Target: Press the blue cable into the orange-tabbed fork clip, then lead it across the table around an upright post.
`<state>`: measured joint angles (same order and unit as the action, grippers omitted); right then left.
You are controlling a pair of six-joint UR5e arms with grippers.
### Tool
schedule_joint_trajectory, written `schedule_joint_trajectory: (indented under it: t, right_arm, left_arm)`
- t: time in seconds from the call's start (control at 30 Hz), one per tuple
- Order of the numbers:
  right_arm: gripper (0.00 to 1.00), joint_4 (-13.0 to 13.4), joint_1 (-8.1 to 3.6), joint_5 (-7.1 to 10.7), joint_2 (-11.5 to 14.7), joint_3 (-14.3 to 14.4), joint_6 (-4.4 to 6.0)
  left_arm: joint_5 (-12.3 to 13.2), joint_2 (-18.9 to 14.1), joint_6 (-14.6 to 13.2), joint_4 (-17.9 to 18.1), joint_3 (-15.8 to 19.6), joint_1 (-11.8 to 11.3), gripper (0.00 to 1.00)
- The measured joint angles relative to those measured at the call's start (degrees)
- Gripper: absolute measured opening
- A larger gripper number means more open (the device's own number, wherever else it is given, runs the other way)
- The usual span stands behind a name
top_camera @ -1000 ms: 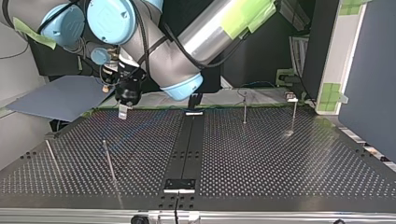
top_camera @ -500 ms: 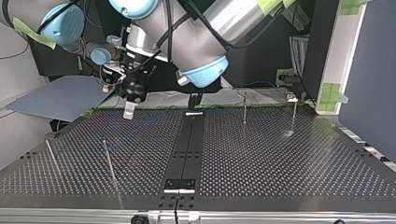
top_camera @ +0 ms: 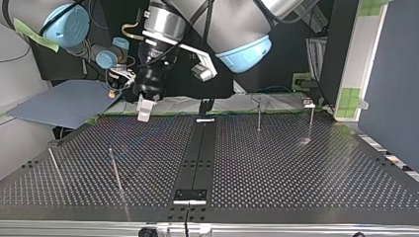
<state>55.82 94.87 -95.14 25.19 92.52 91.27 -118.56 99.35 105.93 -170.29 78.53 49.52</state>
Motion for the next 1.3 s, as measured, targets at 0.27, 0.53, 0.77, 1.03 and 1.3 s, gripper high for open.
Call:
schedule_joint_trajectory:
  t: [0.27,0.53,0.77,1.03,1.3]
  right_arm:
    - [0.0,-0.1,0.0,0.08,0.0,0.0,-0.01]
    - [0.0,-0.1,0.09,0.27,0.0,0.0,-0.02]
    - [0.0,-0.2,0.17,0.34,0.0,0.0,-0.02]
    - [0.0,-0.3,0.26,0.34,0.0,0.0,-0.02]
    - [0.0,-0.3,0.34,0.37,0.0,0.0,-0.02]
  left_arm:
    - [0.1,-4.4,0.8,4.4,4.5,0.2,1.0]
    - [-0.2,-6.6,1.0,8.9,8.9,0.3,1.0]
    - [-0.2,-6.7,1.1,12.7,12.7,0.2,1.0]
    - [-0.3,-6.7,1.4,17.3,17.3,0.3,1.0]
    - [-0.3,-6.7,1.6,21.5,21.5,0.4,1.0]
